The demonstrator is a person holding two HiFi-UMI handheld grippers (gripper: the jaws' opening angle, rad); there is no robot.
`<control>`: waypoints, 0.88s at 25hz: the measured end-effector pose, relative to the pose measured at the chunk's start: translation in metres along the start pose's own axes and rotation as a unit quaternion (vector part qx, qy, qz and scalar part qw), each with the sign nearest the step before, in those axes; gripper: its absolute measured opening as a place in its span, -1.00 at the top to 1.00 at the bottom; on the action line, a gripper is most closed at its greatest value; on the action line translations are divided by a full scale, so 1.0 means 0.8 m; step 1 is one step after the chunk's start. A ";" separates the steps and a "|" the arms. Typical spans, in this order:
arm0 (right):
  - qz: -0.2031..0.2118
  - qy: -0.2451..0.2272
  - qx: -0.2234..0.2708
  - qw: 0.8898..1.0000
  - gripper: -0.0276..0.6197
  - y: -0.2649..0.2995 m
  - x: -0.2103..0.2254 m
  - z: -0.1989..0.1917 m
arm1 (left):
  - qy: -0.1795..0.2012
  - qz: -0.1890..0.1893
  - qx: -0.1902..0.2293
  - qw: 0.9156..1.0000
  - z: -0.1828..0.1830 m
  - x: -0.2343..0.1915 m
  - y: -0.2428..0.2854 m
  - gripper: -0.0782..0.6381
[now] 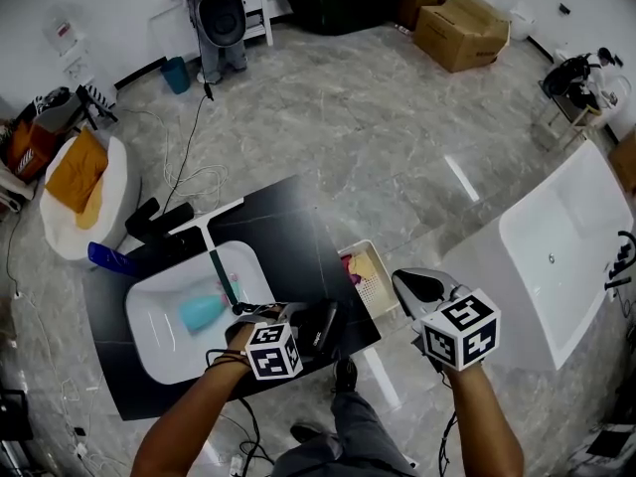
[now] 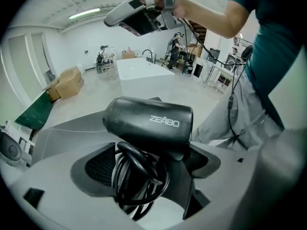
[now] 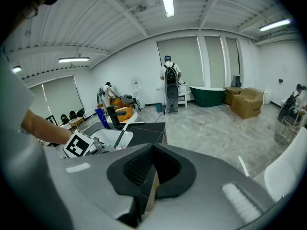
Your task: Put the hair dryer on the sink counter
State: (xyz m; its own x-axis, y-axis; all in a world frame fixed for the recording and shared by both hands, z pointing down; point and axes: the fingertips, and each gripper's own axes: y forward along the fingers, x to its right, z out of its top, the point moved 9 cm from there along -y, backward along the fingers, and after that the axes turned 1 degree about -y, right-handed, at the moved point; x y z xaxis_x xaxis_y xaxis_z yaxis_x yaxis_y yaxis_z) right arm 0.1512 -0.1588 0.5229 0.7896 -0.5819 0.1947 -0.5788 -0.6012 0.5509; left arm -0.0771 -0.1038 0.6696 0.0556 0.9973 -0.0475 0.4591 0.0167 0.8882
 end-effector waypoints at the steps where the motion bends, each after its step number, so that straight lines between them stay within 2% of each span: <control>1: 0.001 -0.001 0.000 1.000 0.88 0.001 -0.002 0.002 | -0.001 0.002 0.003 1.000 -0.001 0.000 -0.004 -0.40; 12: 0.009 -0.006 -0.001 1.000 0.88 0.004 -0.021 0.021 | -0.013 0.010 0.008 1.000 -0.019 0.002 -0.055 -0.40; 22: 0.016 -0.011 0.000 1.000 0.88 -0.008 -0.043 0.035 | -0.075 0.062 0.070 0.993 -0.032 0.013 -0.120 -0.40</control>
State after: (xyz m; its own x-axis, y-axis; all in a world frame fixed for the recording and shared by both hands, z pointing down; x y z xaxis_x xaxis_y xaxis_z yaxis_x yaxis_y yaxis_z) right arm 0.1221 -0.1501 0.4899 0.7660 -0.6128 0.1943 -0.6040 -0.5826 0.5438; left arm -0.1433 -0.0931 0.5950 0.2460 0.9691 -0.0197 0.5583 -0.1251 0.8202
